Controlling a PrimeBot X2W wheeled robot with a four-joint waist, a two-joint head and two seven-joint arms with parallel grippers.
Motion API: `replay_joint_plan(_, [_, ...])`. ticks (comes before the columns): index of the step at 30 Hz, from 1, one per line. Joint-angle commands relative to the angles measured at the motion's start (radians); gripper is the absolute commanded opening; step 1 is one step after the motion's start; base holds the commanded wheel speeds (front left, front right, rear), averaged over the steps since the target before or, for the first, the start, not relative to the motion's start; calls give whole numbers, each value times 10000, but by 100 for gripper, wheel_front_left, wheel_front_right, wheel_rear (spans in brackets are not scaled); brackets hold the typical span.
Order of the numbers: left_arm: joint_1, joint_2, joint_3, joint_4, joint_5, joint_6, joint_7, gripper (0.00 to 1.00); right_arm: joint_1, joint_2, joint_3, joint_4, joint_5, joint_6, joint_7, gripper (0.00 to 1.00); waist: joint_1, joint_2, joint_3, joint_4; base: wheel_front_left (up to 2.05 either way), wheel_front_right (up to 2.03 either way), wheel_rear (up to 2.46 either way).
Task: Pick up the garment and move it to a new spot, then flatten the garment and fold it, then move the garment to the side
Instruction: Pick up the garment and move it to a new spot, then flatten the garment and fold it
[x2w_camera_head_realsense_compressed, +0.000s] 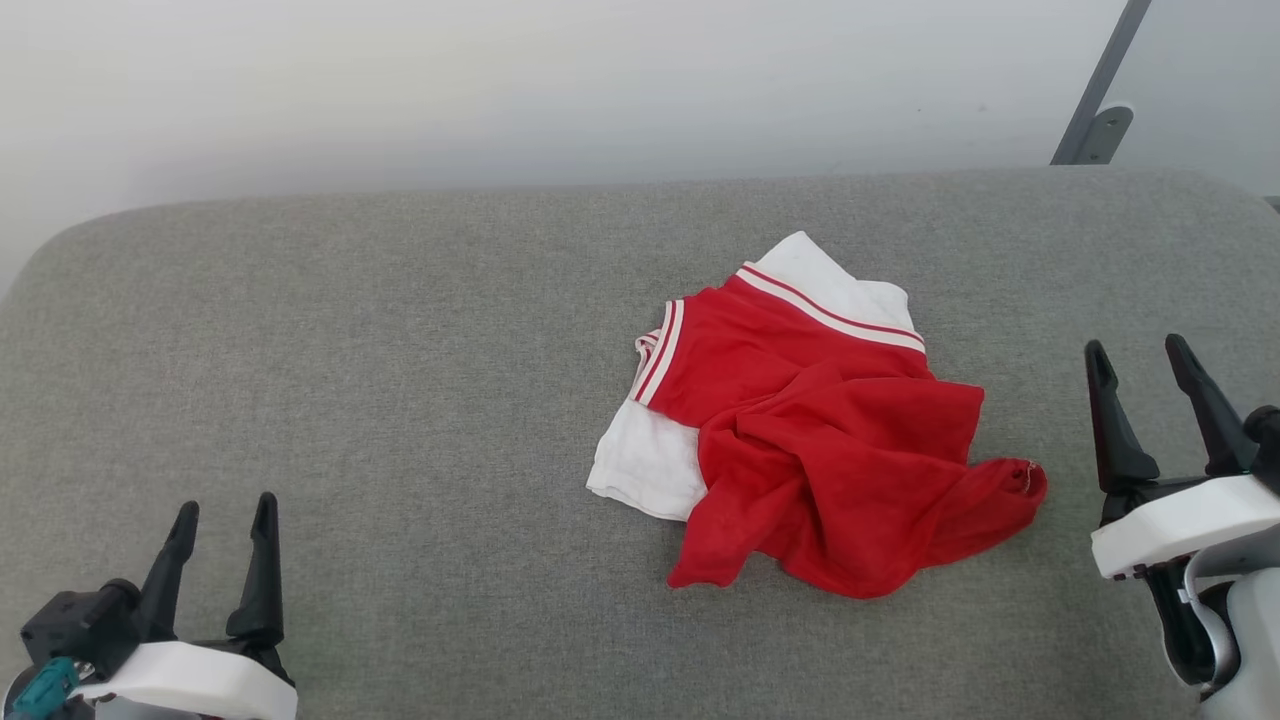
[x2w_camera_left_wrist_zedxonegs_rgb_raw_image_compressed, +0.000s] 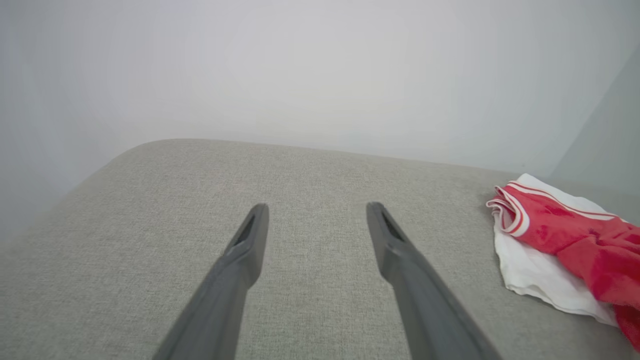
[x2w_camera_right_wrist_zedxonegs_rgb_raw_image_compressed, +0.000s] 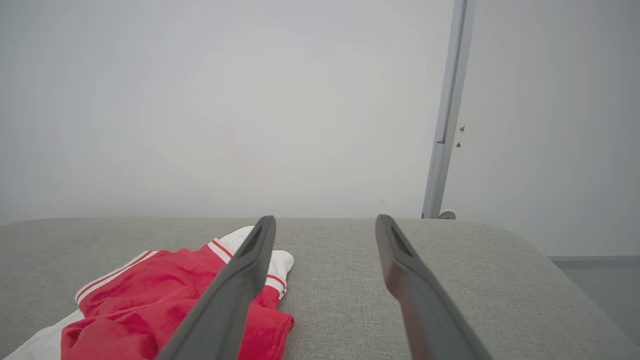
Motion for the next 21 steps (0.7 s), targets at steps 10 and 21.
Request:
replay_joint_plan(10, [172,17,-83,-217,-102,13,-53,100,136,92,-10,-54,-31,-7,-45,100,0,-1,-43,-3,0,0,0])
replay_joint_plan(21, [112,-76,-207,-489,-44,13,-53,100,96,-47,108,107,-9,-7,-45,100,0,-1,3,186,0,0,0])
